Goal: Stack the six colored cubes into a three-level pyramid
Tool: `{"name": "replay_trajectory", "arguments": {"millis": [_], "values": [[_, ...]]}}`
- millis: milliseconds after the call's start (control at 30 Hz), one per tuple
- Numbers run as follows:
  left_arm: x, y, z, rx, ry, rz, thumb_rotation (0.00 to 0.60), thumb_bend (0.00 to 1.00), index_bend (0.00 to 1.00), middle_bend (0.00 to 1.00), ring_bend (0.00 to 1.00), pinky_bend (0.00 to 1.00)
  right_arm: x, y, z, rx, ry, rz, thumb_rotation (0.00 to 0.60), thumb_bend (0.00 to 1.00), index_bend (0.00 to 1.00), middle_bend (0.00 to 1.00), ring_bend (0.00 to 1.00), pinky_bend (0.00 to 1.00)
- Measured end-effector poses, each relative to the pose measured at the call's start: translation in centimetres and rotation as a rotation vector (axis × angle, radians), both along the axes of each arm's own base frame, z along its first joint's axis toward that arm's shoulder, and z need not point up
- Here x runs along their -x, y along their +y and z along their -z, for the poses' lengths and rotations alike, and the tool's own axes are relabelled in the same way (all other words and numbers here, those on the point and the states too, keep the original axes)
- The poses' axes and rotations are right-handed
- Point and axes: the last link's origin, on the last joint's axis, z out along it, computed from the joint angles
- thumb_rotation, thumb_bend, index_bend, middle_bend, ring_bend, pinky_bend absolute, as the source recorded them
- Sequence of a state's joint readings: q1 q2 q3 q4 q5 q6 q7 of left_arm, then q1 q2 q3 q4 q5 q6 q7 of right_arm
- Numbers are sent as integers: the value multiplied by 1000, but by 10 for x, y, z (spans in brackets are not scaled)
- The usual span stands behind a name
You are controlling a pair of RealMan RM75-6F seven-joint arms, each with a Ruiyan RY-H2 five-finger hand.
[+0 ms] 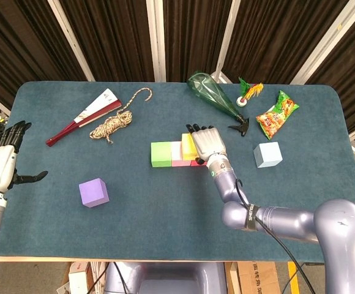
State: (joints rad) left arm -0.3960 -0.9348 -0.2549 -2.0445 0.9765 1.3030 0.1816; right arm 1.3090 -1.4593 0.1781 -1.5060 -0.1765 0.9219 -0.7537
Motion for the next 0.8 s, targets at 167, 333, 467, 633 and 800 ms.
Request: {"name": "replay_trajectory", "arguments": {"millis": [167, 333, 467, 633, 800], "values": [[-1, -1, -1, -1, -1, 4, 600, 131, 0, 0, 0, 29, -1, 2, -1, 10, 0, -5, 600, 289, 0, 133, 203, 213], [-1, -1, -1, -2, -5, 2, 600, 131, 0, 0, 0, 29, -1, 4, 0, 13, 7, -6, 600, 289, 0, 127, 203, 213], [-1, -1, -1, 0, -6, 0, 600, 131, 0, 0, 0, 29, -2, 6, -1, 17, -1, -7, 600, 289, 0, 104, 175, 198], [-1, -1, -1, 0, -9, 1, 600, 131, 0, 0, 0, 29, -1, 11, -4, 22, 3, -6, 600, 290, 0, 69, 126, 169], [-2, -2, -2, 0, -13, 7, 600, 131, 0, 0, 0, 29, 7, 21, -13, 41, 8, -8, 600, 289, 0, 52, 92, 141]]}}
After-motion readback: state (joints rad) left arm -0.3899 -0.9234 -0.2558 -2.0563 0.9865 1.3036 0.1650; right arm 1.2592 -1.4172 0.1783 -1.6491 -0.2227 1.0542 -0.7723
